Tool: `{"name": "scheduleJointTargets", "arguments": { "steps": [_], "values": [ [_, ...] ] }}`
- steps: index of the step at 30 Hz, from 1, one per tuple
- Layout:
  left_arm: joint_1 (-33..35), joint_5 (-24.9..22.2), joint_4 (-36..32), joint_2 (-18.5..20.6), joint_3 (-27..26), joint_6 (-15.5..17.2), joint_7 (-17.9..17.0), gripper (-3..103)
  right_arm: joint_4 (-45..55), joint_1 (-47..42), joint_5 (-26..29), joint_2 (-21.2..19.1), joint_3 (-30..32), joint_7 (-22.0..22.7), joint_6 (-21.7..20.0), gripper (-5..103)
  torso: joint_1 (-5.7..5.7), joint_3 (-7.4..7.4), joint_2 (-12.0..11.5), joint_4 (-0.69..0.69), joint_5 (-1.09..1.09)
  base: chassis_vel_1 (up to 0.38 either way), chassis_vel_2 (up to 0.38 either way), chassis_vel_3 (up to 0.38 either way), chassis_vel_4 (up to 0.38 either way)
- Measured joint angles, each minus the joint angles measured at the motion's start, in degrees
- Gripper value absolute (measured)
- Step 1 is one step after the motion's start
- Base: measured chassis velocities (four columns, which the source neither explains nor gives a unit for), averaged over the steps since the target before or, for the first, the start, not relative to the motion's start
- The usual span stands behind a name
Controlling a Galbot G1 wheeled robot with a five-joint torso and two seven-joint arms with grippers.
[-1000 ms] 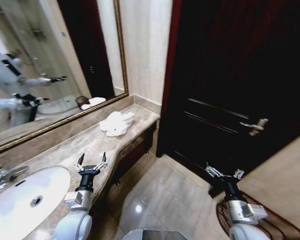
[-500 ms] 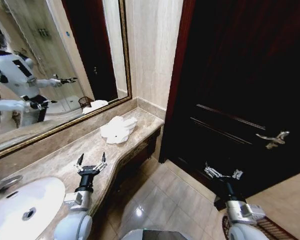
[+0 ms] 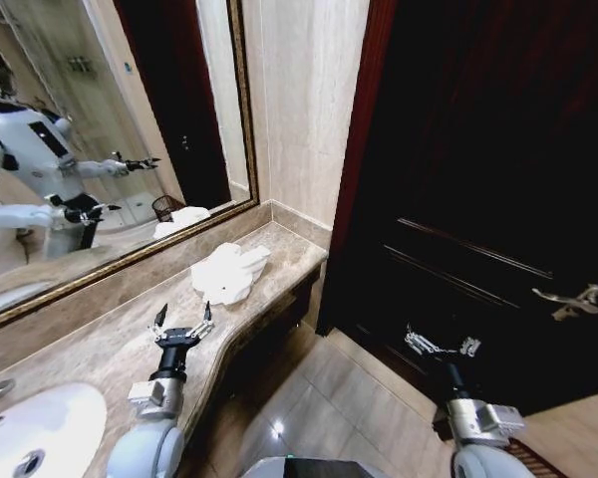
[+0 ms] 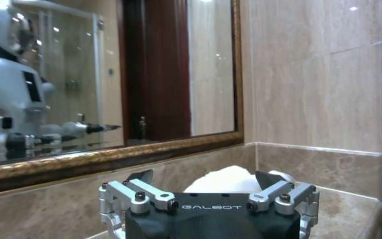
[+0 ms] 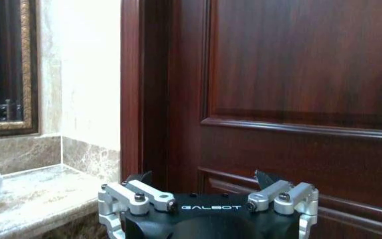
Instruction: Discard the used towel into the hamper.
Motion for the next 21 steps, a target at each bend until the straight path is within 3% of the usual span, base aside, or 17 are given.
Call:
{"name": "scheduleJointTargets", "arguments": {
  "steps": [2, 3, 6, 7, 10, 11, 15, 16, 19, 20, 21],
  "values": [
    [-1.26, -2.44, -0.46, 2.26, -0.01, 3.03, -0.36, 100, -0.03, 0.50, -0.06, 0.00, 0.15, 0.27, -0.25, 100, -0.02, 0.00, 0.00, 0.01, 0.00, 0.000, 0.000, 0.000, 0.000],
    [-1.26, -2.44, -0.46, 2.26, -0.01, 3.03, -0.36, 100, -0.03, 0.50, -0.06, 0.00, 0.15, 0.27, -0.25, 100, -0.02, 0.00, 0.00, 0.01, 0.00, 0.000, 0.000, 0.000, 0.000],
    [-7.02, -8.32, 0.44, 7.55, 0.16, 10.77, -2.71, 100, -0.85, 1.27, -0.90, 0.05, 0.11, 1.08, -0.59, 100, -0.05, -0.02, 0.01, 0.01, -0.01, 0.017, -0.003, -0.012, 0.013],
    [-7.02, -8.32, 0.44, 7.55, 0.16, 10.77, -2.71, 100, -0.85, 1.27, -0.90, 0.05, 0.11, 1.08, -0.59, 100, -0.05, -0.02, 0.01, 0.01, -0.01, 0.000, 0.000, 0.000, 0.000],
    [-13.05, -14.74, 2.18, 13.20, 0.81, 18.41, -5.29, 100, -1.67, 1.55, -2.79, 0.54, -0.08, 1.40, -0.56, 100, -0.05, -0.01, 0.01, 0.00, -0.01, 0.000, 0.000, 0.000, 0.000],
    [-13.05, -14.74, 2.18, 13.20, 0.81, 18.41, -5.29, 100, -1.67, 1.55, -2.79, 0.54, -0.08, 1.40, -0.56, 100, -0.05, -0.01, 0.01, 0.00, -0.01, 0.000, 0.000, 0.000, 0.000],
    [-21.56, -23.05, 7.44, 21.47, 1.87, 25.96, -6.56, 100, -2.38, 1.28, -4.26, 0.87, 0.41, 1.97, -0.40, 100, -0.02, 0.00, 0.01, 0.00, -0.01, 0.000, 0.000, 0.000, 0.000],
    [-21.56, -23.05, 7.44, 21.47, 1.87, 25.96, -6.56, 100, -2.38, 1.28, -4.26, 0.87, 0.41, 1.97, -0.40, 100, -0.02, 0.00, 0.01, 0.00, -0.01, 0.000, 0.000, 0.000, 0.000],
    [-29.09, -29.40, 12.91, 25.68, 6.14, 32.76, -11.75, 100, -3.31, 1.58, -4.99, 1.02, 0.87, 2.55, -0.33, 100, -0.02, 0.00, 0.01, 0.01, -0.01, 0.000, 0.000, 0.000, 0.000],
    [-29.09, -29.40, 12.91, 25.68, 6.14, 32.76, -11.75, 100, -3.31, 1.58, -4.99, 1.02, 0.87, 2.55, -0.33, 100, -0.02, 0.00, 0.01, 0.01, -0.01, 0.000, 0.000, 0.000, 0.000],
    [-32.57, -31.39, 14.99, 26.76, 8.58, 34.97, -13.84, 100, -3.53, 1.70, -5.10, 1.24, 1.01, 2.67, -0.34, 100, -0.02, 0.00, 0.01, 0.01, -0.02, 0.000, 0.000, 0.000, 0.000]
  ]
}}
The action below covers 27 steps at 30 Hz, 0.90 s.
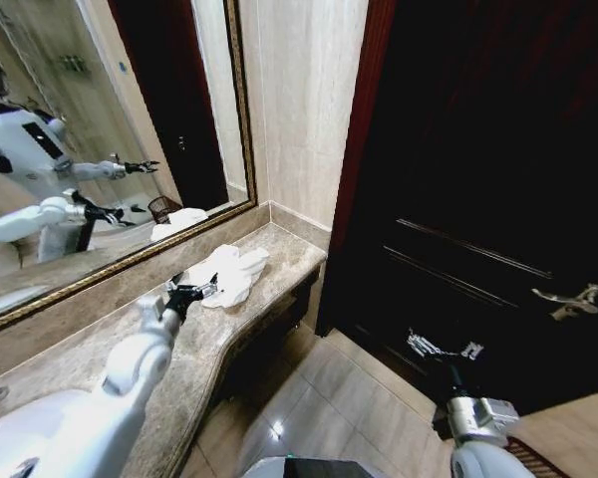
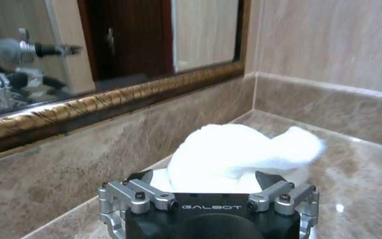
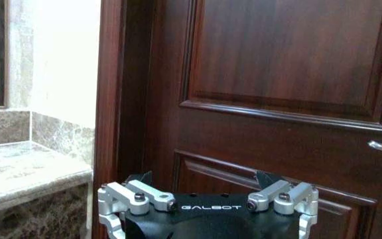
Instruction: Discard the used towel into the hamper.
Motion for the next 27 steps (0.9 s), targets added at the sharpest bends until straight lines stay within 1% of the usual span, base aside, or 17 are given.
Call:
{"name": "scheduleJointTargets", "arguments": {
  "steps": [2, 3, 4, 5, 6, 8, 9, 10, 12, 14, 16, 17, 21, 27],
  "values": [
    [-5.95, -2.19, 3.04, 0.98, 4.22, 2.67, -2.22, 100, -0.40, 0.30, -0.05, 0.43, 0.26, 0.26, -0.03, 100, 0.00, 0.00, 0.00, 0.00, -0.01, 0.000, 0.000, 0.000, 0.000],
    [-5.95, -2.19, 3.04, 0.98, 4.22, 2.67, -2.22, 100, -0.40, 0.30, -0.05, 0.43, 0.26, 0.26, -0.03, 100, 0.00, 0.00, 0.00, 0.00, -0.01, 0.000, 0.000, 0.000, 0.000],
    [-8.43, -2.93, 4.21, 1.26, 5.78, 3.66, -2.95, 100, -0.66, 0.45, -0.06, 0.57, 0.35, 0.35, -0.06, 100, 0.00, 0.00, 0.00, -0.02, 0.01, 0.000, 0.000, 0.000, 0.000],
    [-11.91, -4.96, 6.04, 1.51, 8.60, 5.57, -4.29, 100, -1.09, 0.69, -0.09, 0.62, 0.48, 0.48, -0.08, 100, 0.00, 0.00, 0.00, -0.02, 0.04, 0.000, 0.000, 0.000, 0.000],
    [-11.91, -4.96, 6.04, 1.51, 8.60, 5.57, -4.29, 100, -1.09, 0.69, -0.09, 0.62, 0.48, 0.48, -0.08, 100, 0.00, 0.00, 0.00, -0.02, 0.04, 0.000, 0.000, 0.000, 0.000],
    [-16.90, -7.63, 9.49, 1.33, 12.70, 7.87, -6.80, 100, -1.83, 1.35, -0.13, 0.53, 0.67, 0.66, -0.13, 100, 0.00, 0.00, 0.00, -0.02, 0.01, 0.000, 0.000, 0.000, 0.000],
    [-18.35, -7.90, 10.90, 1.12, 13.95, 8.18, -7.33, 100, -2.09, 1.75, -0.13, 0.49, 0.77, 0.80, -0.27, 100, 0.00, 0.00, 0.00, -0.02, 0.04, 0.000, 0.000, 0.000, 0.000],
    [-18.35, -7.90, 10.90, 1.12, 13.95, 8.18, -7.33, 100, -2.09, 1.75, -0.13, 0.49, 0.77, 0.80, -0.27, 100, 0.00, 0.00, 0.00, -0.02, 0.04, 0.000, 0.000, 0.000, 0.000],
    [-21.26, -8.04, 14.13, 0.54, 16.42, 8.82, -7.88, 100, -2.58, 2.59, -0.04, 0.39, 1.03, 1.19, -0.67, 100, 0.01, 0.00, -0.01, -0.01, 0.01, 0.000, 0.000, 0.000, 0.000],
    [-22.25, -8.03, 15.26, 0.31, 17.10, 8.89, -8.01, 100, -2.85, 2.88, -0.01, 0.29, 1.13, 1.32, -0.77, 100, 0.00, 0.00, 0.00, 0.00, 0.02, 0.000, 0.000, 0.000, 0.000],
    [-24.73, -7.90, 18.51, -0.56, 18.85, 8.92, -8.16, 100, -3.67, 3.60, 0.04, -0.06, 1.40, 1.64, -0.91, 100, 0.00, 0.00, 0.00, -0.01, 0.04, 0.000, 0.000, 0.000, 0.000],
    [-24.73, -7.90, 18.51, -0.56, 18.85, 8.92, -8.16, 100, -3.67, 3.60, 0.04, -0.06, 1.40, 1.64, -0.91, 100, 0.00, 0.00, 0.00, -0.01, 0.04, 0.000, 0.000, 0.000, 0.000],
    [-26.37, -7.33, 22.27, -1.86, 20.50, 8.81, -8.71, 100, -4.40, 4.69, 0.14, -0.49, 1.50, 2.28, -1.34, 100, 0.00, 0.00, 0.00, -0.01, 0.03, 0.000, 0.000, 0.000, 0.000],
    [-26.56, -6.75, 24.38, -2.52, 20.80, 8.60, -8.59, 100, -4.61, 5.30, 0.36, -1.00, 1.50, 2.72, -1.66, 100, -0.01, -0.01, 0.00, 0.00, 0.03, 0.000, 0.000, 0.000, 0.000]
  ]
}}
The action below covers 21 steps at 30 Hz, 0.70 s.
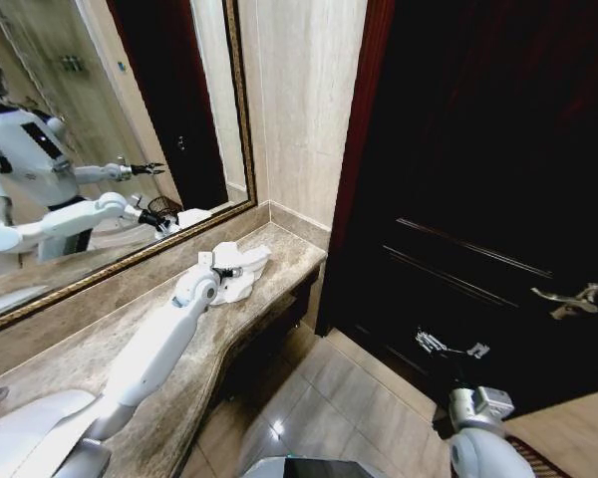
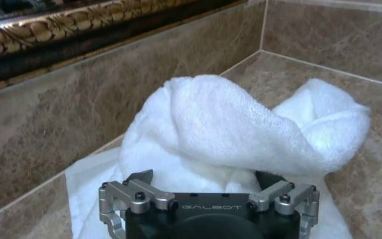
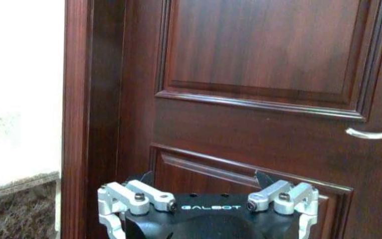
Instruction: Discard the used towel into the hamper.
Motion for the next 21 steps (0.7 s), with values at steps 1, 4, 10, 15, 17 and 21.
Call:
{"name": "scheduleJointTargets", "arguments": {
  "steps": [1, 4, 10, 15, 17, 21],
  "values": [
    [0.00, 0.03, 0.32, -0.09, 0.00, -0.03, 0.10, 100, -0.03, 0.01, 0.03, -0.04, 0.01, 0.04, 0.00, 100, 0.00, 0.00, 0.00, 0.00, 0.00, 0.000, 0.000, 0.000, 0.000],
    [0.07, 0.09, 0.89, -0.19, 0.00, -0.10, 0.32, 100, -0.06, -0.01, 0.09, -0.08, 0.06, 0.19, 0.00, 100, 0.00, 0.00, 0.00, 0.00, 0.01, 0.000, 0.000, 0.000, 0.000],
    [0.20, 0.75, 1.72, -0.41, 0.27, -0.24, 0.85, 100, 0.03, -0.09, 0.11, -0.09, 0.04, 0.38, 0.19, 100, 0.00, 0.00, 0.00, 0.00, 0.01, 0.000, 0.000, 0.000, 0.000],
    [0.38, 1.36, 2.50, -0.40, 0.60, -0.43, 1.77, 102, 0.30, 0.00, -0.06, 0.00, -0.40, 0.82, 0.30, 100, 0.00, -0.01, 0.01, 0.00, 0.01, 0.000, 0.000, 0.000, 0.000],
    [0.58, 1.46, 2.35, -0.35, 0.57, -0.62, 1.97, 98, 0.35, 0.02, -0.09, 0.06, -0.43, 0.91, 0.35, 100, 0.00, -0.01, 0.01, 0.00, 0.01, 0.000, 0.000, 0.000, 0.000],
    [1.43, 2.00, 1.65, 0.02, 0.36, -1.87, 2.93, 91, 0.40, -0.19, -0.12, 0.26, -0.47, 0.98, 0.63, 100, 0.00, -0.01, 0.01, -0.01, 0.00, 0.000, 0.000, 0.000, 0.000]
  ]
}}
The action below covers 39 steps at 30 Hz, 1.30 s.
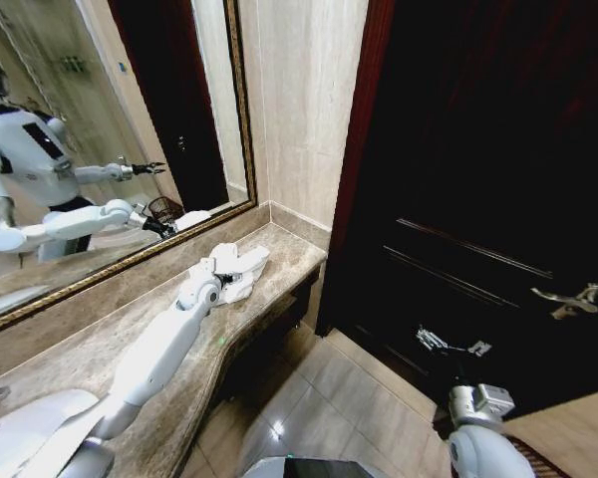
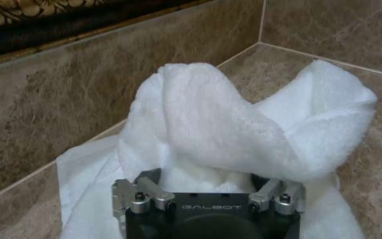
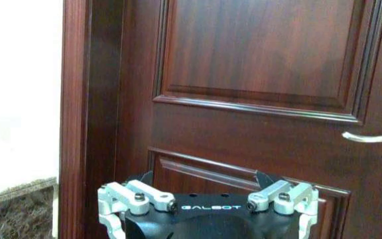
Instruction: Discard the used towel into the hamper.
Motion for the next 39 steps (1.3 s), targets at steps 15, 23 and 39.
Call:
{"name": "scheduleJointTargets", "arguments": {
  "steps": [15, 23, 39],
  "values": [
    [0.92, 0.78, -0.62, 0.64, -0.64, -1.75, 0.99, 32, 0.04, 0.49, 0.03, -0.39, -0.27, 0.06, -0.11, 100, 0.00, 0.01, 0.00, 0.00, -0.01, 0.000, 0.000, 0.000, 0.000],
    [2.73, 1.62, -3.37, 0.42, -2.65, -5.91, 1.48, 10, 1.12, 0.32, 0.68, -0.54, -0.21, 0.35, -0.48, 100, 0.01, 0.02, -0.01, 0.01, -0.02, 0.000, 0.000, 0.000, 0.000],
    [27.35, 10.04, -33.07, 0.44, -17.67, -24.15, 3.80, 6, 5.54, 1.07, 4.62, -2.62, -0.33, 1.06, -2.10, 100, 0.00, 0.00, -0.01, 0.01, -0.02, 0.000, 0.000, 0.000, 0.000]
  ]
}}
